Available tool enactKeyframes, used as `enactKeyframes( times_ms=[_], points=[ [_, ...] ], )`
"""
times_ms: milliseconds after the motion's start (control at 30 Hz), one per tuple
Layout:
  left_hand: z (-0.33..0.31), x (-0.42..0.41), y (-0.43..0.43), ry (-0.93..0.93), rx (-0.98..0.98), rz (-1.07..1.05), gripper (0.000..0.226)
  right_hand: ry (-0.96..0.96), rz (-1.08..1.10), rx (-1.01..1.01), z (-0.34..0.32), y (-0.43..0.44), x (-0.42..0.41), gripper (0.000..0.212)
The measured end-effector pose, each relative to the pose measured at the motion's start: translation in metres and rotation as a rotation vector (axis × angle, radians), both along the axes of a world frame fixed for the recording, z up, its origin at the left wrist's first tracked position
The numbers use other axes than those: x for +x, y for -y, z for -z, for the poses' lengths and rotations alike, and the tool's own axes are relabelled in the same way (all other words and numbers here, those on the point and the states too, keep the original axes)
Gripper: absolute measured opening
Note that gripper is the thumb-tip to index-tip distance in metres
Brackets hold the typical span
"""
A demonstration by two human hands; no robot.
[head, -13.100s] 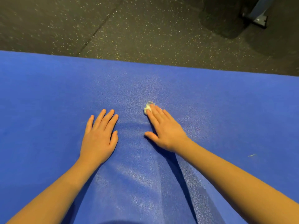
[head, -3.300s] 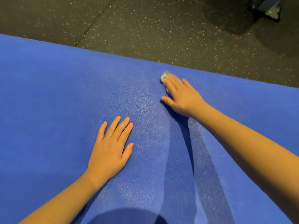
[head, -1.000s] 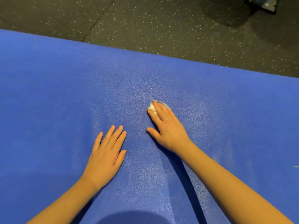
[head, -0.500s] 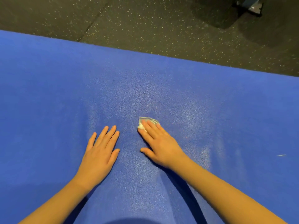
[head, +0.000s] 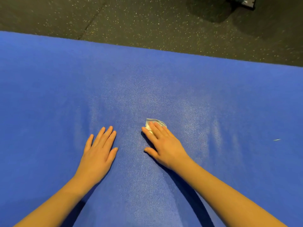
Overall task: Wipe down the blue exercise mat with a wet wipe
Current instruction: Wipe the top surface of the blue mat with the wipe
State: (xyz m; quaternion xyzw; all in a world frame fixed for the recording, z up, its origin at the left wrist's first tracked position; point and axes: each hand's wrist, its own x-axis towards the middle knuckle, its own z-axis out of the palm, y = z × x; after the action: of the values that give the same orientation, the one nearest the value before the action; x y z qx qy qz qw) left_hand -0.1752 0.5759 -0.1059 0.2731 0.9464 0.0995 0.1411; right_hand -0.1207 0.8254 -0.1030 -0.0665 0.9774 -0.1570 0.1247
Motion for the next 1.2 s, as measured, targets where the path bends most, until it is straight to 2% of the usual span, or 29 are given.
enactKeyframes(
  times_ms=[167,333,433,500,700,833,1033,1100,1200],
  points=[
    [-0.002,0.01,0.006,0.021,0.016,-0.031,0.078,0.036,0.031,-0.036,-0.002,0.008,0.0,0.066],
    [-0.004,0.02,0.012,0.035,0.028,-0.067,0.07,0.09,-0.129,-0.071,-0.005,0.01,0.019,0.075],
    [-0.009,0.027,0.014,0.052,0.03,-0.095,0.076,0.059,0.031,-0.023,-0.002,-0.004,0.015,0.078],
    [-0.013,0.032,0.016,0.074,0.02,-0.11,0.08,0.111,0.127,0.007,-0.006,0.004,0.019,0.076],
    [-0.024,0.044,0.025,0.134,-0.048,-0.105,0.091,0.167,-0.125,-0.042,-0.021,0.022,0.051,0.097],
    [-0.03,0.05,0.028,0.176,-0.073,-0.091,0.096,0.157,0.066,-0.037,-0.014,0.02,0.048,0.102],
    [-0.033,0.067,0.04,0.168,-0.087,-0.072,0.096,0.169,-0.263,-0.131,-0.034,0.044,0.089,0.09],
    [-0.033,0.07,0.04,0.161,-0.074,-0.079,0.095,0.13,-0.218,-0.092,-0.03,0.032,0.084,0.095],
    [-0.032,0.071,0.04,0.151,-0.073,-0.079,0.095,0.176,-0.065,-0.063,-0.025,0.037,0.081,0.112]
  ],
)
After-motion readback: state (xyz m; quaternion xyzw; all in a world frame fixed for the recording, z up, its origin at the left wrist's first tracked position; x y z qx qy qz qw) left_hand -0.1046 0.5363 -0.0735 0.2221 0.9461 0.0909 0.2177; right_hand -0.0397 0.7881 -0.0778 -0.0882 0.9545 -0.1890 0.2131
